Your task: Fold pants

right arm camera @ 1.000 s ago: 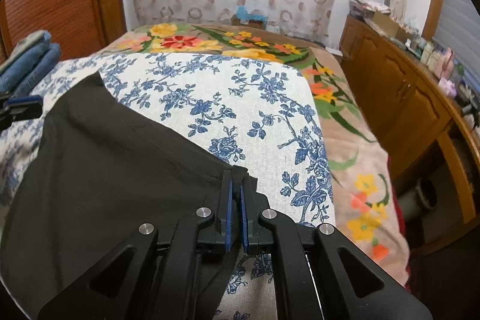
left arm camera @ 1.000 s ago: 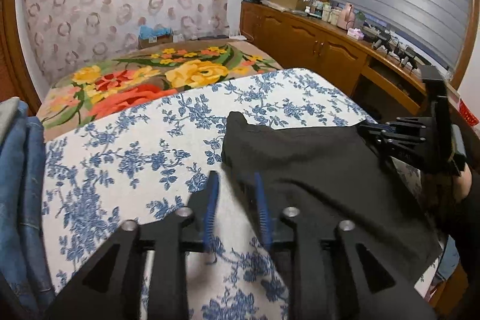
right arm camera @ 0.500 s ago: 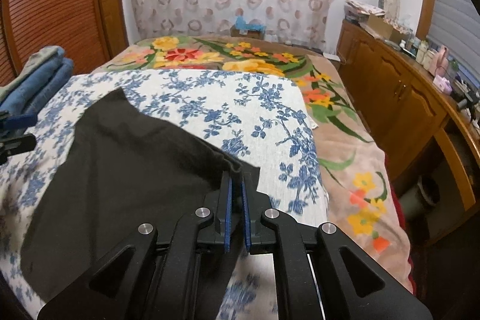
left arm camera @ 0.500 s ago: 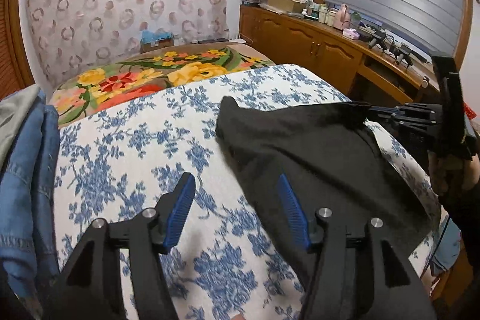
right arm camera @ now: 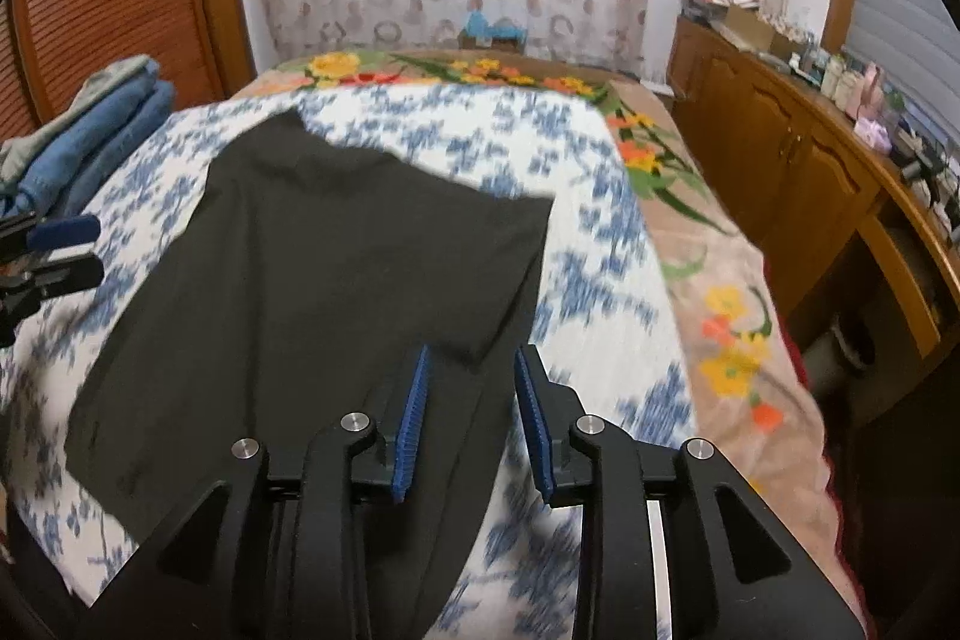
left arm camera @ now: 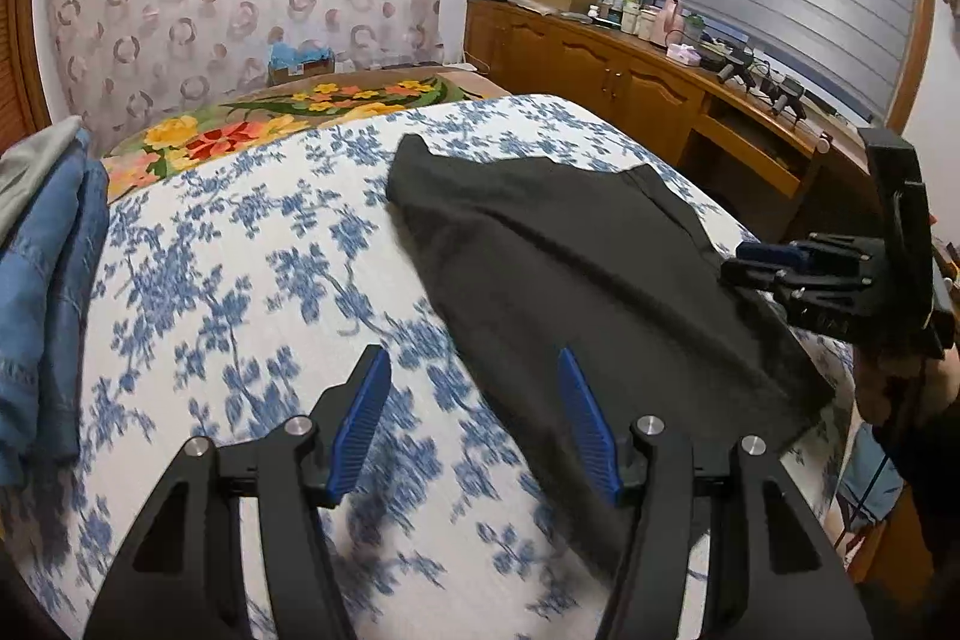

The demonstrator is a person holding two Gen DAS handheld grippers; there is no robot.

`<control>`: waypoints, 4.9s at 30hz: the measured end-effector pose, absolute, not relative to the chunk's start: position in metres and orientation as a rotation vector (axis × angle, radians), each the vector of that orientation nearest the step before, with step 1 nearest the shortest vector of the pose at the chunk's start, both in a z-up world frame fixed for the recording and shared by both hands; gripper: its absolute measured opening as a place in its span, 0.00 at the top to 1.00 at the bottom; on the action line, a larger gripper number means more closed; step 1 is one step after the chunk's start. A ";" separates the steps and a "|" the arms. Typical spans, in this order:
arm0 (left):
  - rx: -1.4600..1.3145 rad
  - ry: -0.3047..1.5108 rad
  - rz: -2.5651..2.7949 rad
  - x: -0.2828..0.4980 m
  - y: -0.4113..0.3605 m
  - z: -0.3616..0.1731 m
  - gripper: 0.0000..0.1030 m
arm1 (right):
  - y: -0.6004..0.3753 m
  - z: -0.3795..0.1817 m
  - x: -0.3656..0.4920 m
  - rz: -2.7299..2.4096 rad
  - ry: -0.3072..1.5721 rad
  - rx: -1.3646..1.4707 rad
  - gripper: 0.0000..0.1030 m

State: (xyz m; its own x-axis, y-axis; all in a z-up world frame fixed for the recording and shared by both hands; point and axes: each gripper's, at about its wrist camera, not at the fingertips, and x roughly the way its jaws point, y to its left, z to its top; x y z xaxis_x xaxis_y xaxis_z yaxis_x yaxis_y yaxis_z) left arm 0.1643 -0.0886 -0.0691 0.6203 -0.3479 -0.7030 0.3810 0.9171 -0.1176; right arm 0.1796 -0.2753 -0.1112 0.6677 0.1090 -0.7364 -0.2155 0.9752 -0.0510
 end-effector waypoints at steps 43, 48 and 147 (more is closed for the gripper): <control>0.119 0.789 -0.544 0.075 -0.118 -0.094 0.86 | -0.277 -0.111 0.072 0.241 0.818 -0.014 0.65; 0.104 0.801 -0.540 0.074 -0.113 -0.098 0.86 | -0.276 -0.111 0.075 0.221 0.811 0.010 0.65; -0.003 0.720 -0.235 0.139 0.030 -0.069 0.93 | -0.123 -0.095 0.152 0.614 0.836 -0.124 0.74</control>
State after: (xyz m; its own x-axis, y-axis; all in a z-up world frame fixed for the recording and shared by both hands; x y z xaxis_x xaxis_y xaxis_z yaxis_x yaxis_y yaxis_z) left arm 0.1389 0.0300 -0.0691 0.7269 -0.2140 -0.6525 0.2121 0.9737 -0.0831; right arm 0.1515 -0.1230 -0.0951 0.5086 0.4614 -0.7269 -0.5557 0.8208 0.1322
